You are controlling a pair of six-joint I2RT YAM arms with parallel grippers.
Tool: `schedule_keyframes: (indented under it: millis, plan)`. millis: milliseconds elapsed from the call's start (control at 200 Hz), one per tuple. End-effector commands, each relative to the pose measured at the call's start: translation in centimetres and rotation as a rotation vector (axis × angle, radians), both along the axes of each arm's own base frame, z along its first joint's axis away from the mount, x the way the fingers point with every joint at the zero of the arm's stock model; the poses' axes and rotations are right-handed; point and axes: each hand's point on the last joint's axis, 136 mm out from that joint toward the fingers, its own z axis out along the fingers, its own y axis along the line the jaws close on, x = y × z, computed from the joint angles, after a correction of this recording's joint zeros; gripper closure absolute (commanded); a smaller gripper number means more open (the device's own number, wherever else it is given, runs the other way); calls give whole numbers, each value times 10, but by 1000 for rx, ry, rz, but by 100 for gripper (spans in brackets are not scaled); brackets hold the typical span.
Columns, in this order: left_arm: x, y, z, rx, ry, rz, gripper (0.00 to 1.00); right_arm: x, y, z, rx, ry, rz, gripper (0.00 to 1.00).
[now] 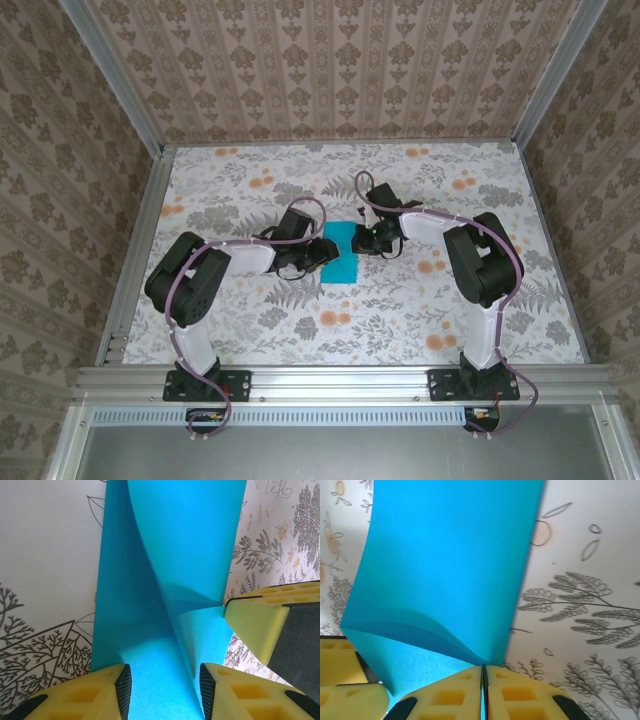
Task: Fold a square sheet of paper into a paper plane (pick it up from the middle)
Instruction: Turn over the paper at the center of the table.
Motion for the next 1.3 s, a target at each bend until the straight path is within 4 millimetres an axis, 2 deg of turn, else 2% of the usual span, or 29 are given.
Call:
schedule_keyframes:
  millis: [0, 320, 770, 1060, 1230, 1295]
  plan:
    - [5, -10, 2, -31, 2, -10, 58, -3, 0, -5, 22, 26, -18, 90]
    - [13, -22, 14, -70, -45, -50, 63, -4, 1, -4, 34, 32, -10, 90]
    - [15, -26, 21, -96, -83, -66, 49, -5, 0, -5, 31, 37, -12, 89]
    - [18, -26, 35, -124, -152, -61, 49, -4, -2, -6, 24, 42, -21, 89]
    - [18, -21, 32, -100, -149, -47, 50, -4, -2, -7, 24, 44, -23, 89]
    - [17, -22, 27, -89, -135, -53, 53, -5, -2, -6, 25, 45, -21, 89]
